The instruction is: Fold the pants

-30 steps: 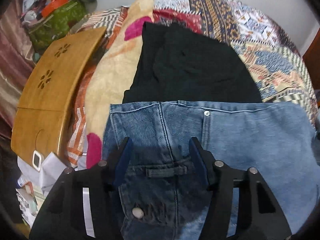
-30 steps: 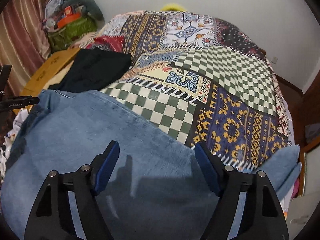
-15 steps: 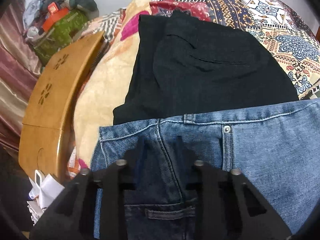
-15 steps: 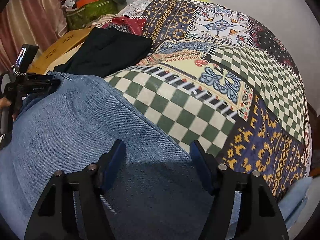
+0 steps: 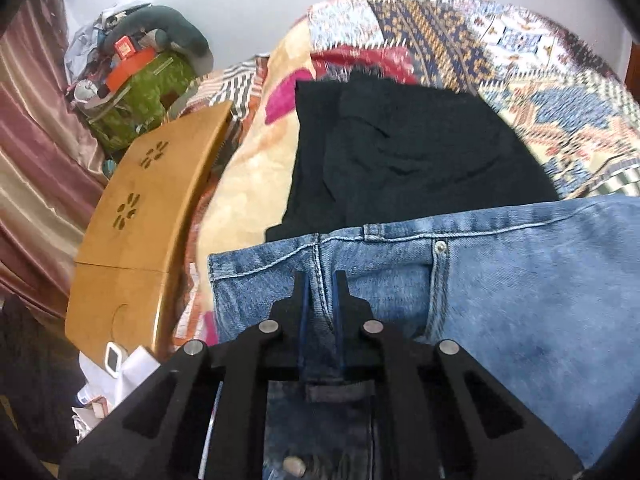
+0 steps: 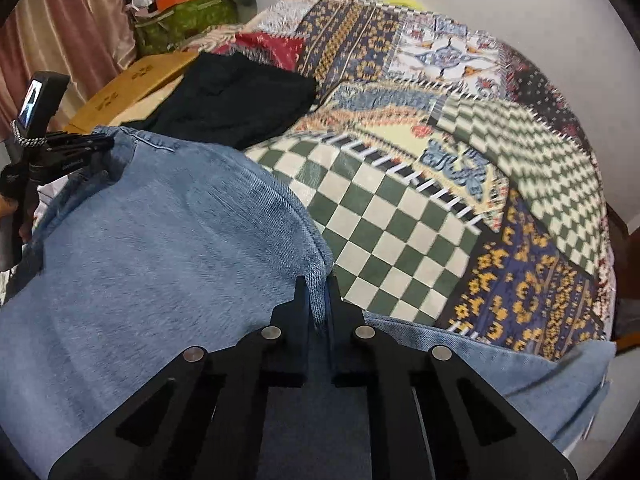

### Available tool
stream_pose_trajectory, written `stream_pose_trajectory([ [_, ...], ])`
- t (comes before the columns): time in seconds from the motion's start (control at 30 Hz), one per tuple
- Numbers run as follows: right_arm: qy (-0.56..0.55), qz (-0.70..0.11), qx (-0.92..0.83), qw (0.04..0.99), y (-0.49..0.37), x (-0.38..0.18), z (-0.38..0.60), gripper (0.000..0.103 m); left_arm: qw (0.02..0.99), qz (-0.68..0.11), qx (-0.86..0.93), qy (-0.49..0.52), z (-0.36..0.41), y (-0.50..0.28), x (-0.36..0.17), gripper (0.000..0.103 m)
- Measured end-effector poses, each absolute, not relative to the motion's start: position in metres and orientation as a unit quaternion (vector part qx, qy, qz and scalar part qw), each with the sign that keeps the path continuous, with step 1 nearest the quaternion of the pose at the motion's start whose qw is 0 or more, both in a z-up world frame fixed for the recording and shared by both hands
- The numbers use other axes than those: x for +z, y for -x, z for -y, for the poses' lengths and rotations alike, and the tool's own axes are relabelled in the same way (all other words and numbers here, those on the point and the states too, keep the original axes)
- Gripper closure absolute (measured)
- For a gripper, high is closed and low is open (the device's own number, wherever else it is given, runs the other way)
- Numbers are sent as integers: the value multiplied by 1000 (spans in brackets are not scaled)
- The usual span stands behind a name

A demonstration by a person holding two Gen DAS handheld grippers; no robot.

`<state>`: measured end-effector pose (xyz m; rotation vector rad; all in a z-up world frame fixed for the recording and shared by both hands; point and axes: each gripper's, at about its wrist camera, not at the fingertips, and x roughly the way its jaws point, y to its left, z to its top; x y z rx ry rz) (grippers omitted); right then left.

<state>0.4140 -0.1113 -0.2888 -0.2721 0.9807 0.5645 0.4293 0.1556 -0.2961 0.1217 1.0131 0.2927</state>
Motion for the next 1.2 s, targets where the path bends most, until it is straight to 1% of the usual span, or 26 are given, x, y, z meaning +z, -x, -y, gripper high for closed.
stream_pose_trajectory([
  [0.33,142,-417,263,859,-358,-233,123,97,884,-452,115,-36,-151,-361,-229,93],
  [0.57,143,-393,267,868,-302,-212,126,97,889,-446,106,-23,-150,-304,-206,94],
  [0.6,141,-391,268,869,-296,-210,126,97,889,-445,104,-21,-150,-296,-205,95],
  [0.63,140,-388,270,870,-287,-207,127,97,890,-444,103,-19,-149,-289,-203,102],
  [0.87,135,-377,278,874,-241,-204,126,97,893,-441,90,-16,-145,-240,-196,103],
  [1.07,154,-364,289,872,-197,-214,118,98,891,-449,58,17,-147,-211,-189,101],
  [1.1,154,-362,295,871,-191,-215,118,100,892,-447,56,18,-146,-210,-185,99],
  [1.17,159,-361,301,868,-181,-216,117,100,897,-438,50,20,-140,-212,-172,87],
  [1.2,166,-360,300,868,-178,-217,116,100,901,-430,48,22,-138,-214,-165,68],
])
